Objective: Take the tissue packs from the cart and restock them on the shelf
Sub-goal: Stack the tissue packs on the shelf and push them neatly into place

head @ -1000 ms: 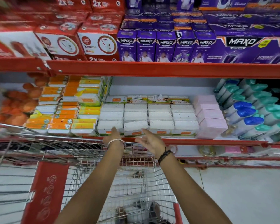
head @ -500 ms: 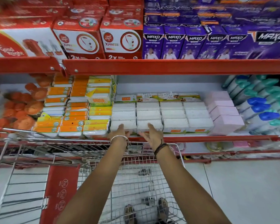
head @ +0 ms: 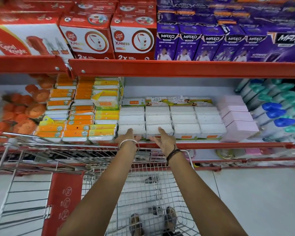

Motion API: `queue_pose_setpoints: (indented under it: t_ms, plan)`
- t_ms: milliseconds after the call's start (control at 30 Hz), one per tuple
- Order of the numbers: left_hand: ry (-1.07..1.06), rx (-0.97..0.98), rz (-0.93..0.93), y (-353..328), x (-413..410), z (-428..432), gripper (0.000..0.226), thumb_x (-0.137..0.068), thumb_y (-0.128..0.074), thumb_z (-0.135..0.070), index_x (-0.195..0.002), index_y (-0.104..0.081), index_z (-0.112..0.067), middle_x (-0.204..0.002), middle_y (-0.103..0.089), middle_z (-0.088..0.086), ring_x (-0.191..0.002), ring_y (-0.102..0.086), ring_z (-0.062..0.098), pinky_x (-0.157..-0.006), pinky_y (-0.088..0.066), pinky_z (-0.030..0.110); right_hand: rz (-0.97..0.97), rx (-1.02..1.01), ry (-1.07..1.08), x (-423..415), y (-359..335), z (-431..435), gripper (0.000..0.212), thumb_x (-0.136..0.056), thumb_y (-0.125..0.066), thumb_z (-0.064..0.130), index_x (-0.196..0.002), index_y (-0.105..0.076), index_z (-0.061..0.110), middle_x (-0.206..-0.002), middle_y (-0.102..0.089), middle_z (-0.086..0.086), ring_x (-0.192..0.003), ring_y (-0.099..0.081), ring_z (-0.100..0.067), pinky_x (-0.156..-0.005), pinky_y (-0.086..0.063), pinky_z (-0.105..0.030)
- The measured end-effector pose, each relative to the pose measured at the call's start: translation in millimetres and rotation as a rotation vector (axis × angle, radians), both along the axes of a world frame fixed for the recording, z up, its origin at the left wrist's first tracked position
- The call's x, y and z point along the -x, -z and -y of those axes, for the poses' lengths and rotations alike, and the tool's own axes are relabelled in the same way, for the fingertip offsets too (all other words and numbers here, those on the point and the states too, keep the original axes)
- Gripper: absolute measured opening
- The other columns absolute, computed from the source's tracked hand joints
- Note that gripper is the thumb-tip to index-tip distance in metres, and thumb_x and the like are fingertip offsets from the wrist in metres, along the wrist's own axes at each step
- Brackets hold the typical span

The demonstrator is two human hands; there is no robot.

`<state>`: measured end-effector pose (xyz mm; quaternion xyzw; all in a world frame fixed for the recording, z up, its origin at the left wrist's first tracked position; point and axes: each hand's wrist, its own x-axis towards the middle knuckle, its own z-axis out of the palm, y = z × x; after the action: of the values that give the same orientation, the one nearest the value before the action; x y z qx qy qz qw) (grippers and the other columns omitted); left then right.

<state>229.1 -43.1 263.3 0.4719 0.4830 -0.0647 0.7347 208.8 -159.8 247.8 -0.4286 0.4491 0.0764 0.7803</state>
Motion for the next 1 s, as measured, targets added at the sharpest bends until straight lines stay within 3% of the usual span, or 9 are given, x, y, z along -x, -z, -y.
queue_pose_setpoints:
  t_ms: [100,167,267,333,433,500,600,733,1000]
  plan:
    - [-0.016,0.016,0.022,-1,4,0,0.061,-0.088,-0.061,-0.012,-0.135,-0.023,-0.002,-0.139,-0.043,0.023,-0.091,-0.068,0.035,-0.063,-0.059,0.033,-0.004,-0.016,0.006,4,-7,0,0.078,-0.085,-0.067,0.030,-0.142,-0.020,0.006,-0.130,-0.053,-0.031,-0.075,-0.074,-0.024,-0.042,-0.056,-0.019]
    - [0.032,0.056,0.014,-1,7,-2,0.058,-0.086,-0.064,-0.016,-0.132,-0.031,0.001,-0.136,-0.047,0.023,-0.089,-0.068,0.035,-0.065,-0.060,0.037,-0.007,0.011,0.013,8,-13,2,0.072,-0.087,-0.064,0.029,-0.141,-0.023,0.002,-0.118,-0.061,-0.030,-0.082,-0.072,-0.028,-0.050,-0.060,-0.024]
    - [0.319,-0.434,0.021,3,13,-3,0.064,-0.081,-0.069,-0.028,-0.125,-0.039,0.008,-0.130,-0.048,0.026,-0.107,-0.057,0.040,-0.091,-0.052,0.048,-0.012,0.340,-0.201,20,-23,12,0.049,-0.089,-0.060,0.033,-0.113,-0.054,-0.010,-0.074,-0.072,-0.018,-0.066,-0.071,-0.026,-0.059,-0.061,-0.033]
    - [0.439,-0.815,0.347,-1,15,-3,0.044,-0.086,-0.063,-0.019,-0.112,-0.045,0.011,-0.119,-0.047,0.027,-0.105,-0.052,0.039,-0.092,-0.046,0.048,0.079,0.875,-0.392,25,-27,19,0.043,-0.092,-0.052,0.041,-0.086,-0.066,0.000,-0.068,-0.073,-0.012,-0.059,-0.069,-0.024,-0.057,-0.060,-0.038]
    - [0.723,-1.260,0.645,-7,4,-10,0.026,-0.092,-0.051,-0.018,-0.110,-0.050,0.002,-0.111,-0.051,0.022,-0.101,-0.051,0.036,-0.086,-0.046,0.047,0.280,1.424,-0.424,13,-27,26,0.035,-0.094,-0.047,0.040,-0.102,-0.060,0.009,-0.094,-0.074,-0.010,-0.082,-0.068,-0.027,-0.065,-0.058,-0.036]
    - [0.937,-1.452,0.618,1,-14,-14,0.035,-0.094,-0.045,-0.023,-0.122,-0.046,-0.002,-0.126,-0.049,0.021,-0.118,-0.045,0.037,-0.096,-0.044,0.049,0.438,1.516,-0.569,-7,-20,27,0.041,-0.096,-0.043,0.038,-0.122,-0.051,0.008,-0.121,-0.064,-0.013,-0.109,-0.059,-0.029,-0.091,-0.052,-0.041]
    - [1.195,-1.561,0.495,17,-32,-14,0.052,-0.097,-0.031,-0.033,-0.142,-0.024,-0.007,-0.153,-0.025,0.014,-0.142,-0.017,0.030,-0.115,-0.020,0.050,0.473,1.665,-0.930,-32,-2,25,0.062,-0.094,-0.024,0.049,-0.143,-0.025,0.010,-0.151,-0.033,-0.012,-0.140,-0.028,-0.026,-0.116,-0.020,-0.046]
    - [1.311,-1.628,0.454,31,-37,-18,0.063,-0.091,-0.010,-0.039,-0.146,-0.008,-0.010,-0.157,-0.014,0.008,-0.145,-0.005,0.020,-0.120,-0.006,0.048,0.456,1.753,-1.096,-40,19,30,0.071,-0.089,-0.005,0.054,-0.146,-0.011,0.012,-0.158,-0.015,-0.006,-0.146,-0.005,-0.018,-0.118,-0.002,-0.045]
    - [1.355,-1.666,0.551,35,-43,-20,0.069,-0.086,-0.003,-0.041,-0.146,-0.009,-0.008,-0.156,-0.018,0.010,-0.145,-0.011,0.022,-0.119,-0.009,0.047,0.415,1.775,-1.032,-39,27,29,0.063,-0.091,-0.004,0.040,-0.146,-0.011,0.010,-0.157,-0.017,-0.006,-0.145,-0.008,-0.017,-0.116,0.003,-0.038]
